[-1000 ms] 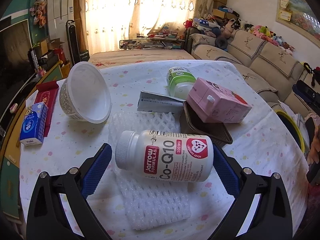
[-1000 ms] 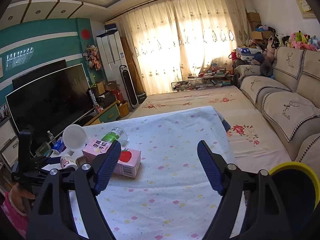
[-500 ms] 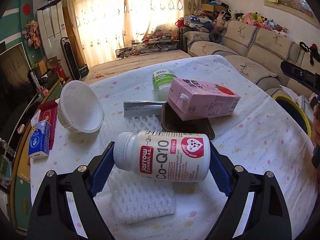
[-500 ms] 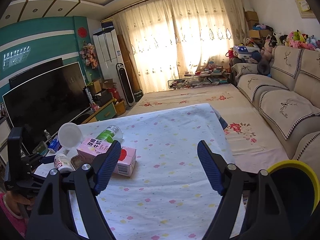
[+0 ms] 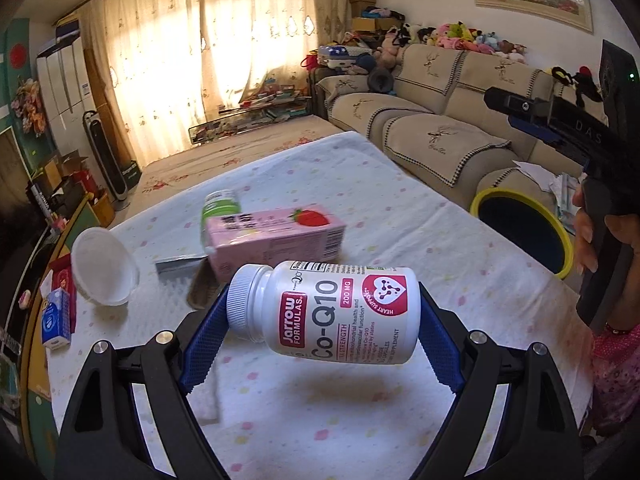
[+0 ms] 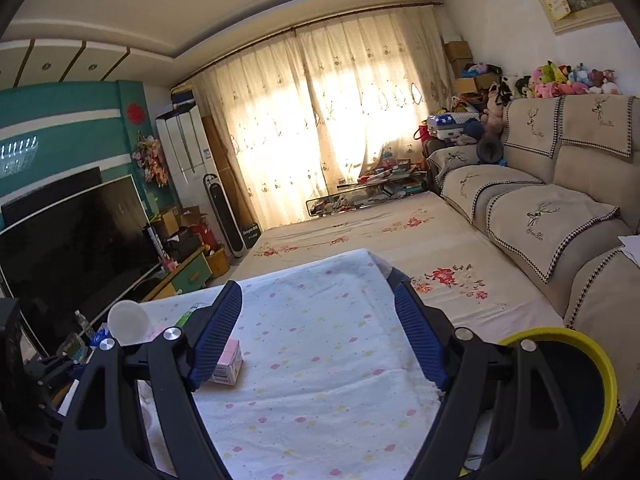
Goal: Collect trash
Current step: 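Carry the vitamin bottle over the yellow bin and open the left tool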
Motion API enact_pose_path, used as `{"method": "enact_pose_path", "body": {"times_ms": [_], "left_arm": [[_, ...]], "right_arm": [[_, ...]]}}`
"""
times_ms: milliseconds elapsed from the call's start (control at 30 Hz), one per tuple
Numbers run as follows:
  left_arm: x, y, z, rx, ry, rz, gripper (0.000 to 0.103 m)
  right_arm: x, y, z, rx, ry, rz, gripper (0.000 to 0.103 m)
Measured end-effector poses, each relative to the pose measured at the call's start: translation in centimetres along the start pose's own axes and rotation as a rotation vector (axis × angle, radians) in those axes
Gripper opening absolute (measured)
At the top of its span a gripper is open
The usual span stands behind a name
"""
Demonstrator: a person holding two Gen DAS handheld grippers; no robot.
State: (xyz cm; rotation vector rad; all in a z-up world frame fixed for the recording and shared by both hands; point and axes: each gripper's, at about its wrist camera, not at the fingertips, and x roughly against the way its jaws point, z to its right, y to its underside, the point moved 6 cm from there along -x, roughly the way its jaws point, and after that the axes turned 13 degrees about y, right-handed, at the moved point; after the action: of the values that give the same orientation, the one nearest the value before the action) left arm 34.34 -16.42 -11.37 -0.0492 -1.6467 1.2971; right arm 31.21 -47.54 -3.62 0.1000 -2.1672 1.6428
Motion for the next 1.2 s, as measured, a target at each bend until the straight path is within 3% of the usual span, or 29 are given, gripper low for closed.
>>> {"method": "enact_pose_path", "body": {"times_ms": [233, 433, 633, 800, 933, 1033, 1200], "left_arm": [[-4.0, -3.0, 7.5, -0.082, 0.149, -0.018, 0.085], [-8.8, -5.8, 14.9, -0.161, 0.268, -0.046, 0.085], [-14.8, -8.3, 22.0, -0.225, 0.365, -0.107, 0.085], [-20.9, -9.6, 25.8, -0.251, 0.383, -0.173, 0.085], [-24.8, -9.5, 26.4, -0.223, 0.353, -0.245, 0.092], [-24.9, -9.0, 24.9, -0.159, 0.345, -0.253, 0.092], [-19.6, -8.1, 19.8, -0.061, 0.321, -0.118, 0.092]], "right_arm": [[6.8, 0.3, 9.8, -0.048, 0.181, 0.069, 0.078], [10.2, 1.9, 17.4, -0.098, 0.33, 0.06, 0.078], [12.0, 3.4, 22.8, -0.148, 0.441, 0.048, 0.078], [12.9, 4.0, 25.0, -0.172, 0.49, 0.039, 0.078], [13.0, 3.8, 24.8, -0.164, 0.492, 0.042, 0.078], [12.8, 3.7, 23.8, -0.152, 0.484, 0.036, 0.078], [11.5, 4.3, 22.3, -0.138, 0.449, 0.008, 0.078]]}}
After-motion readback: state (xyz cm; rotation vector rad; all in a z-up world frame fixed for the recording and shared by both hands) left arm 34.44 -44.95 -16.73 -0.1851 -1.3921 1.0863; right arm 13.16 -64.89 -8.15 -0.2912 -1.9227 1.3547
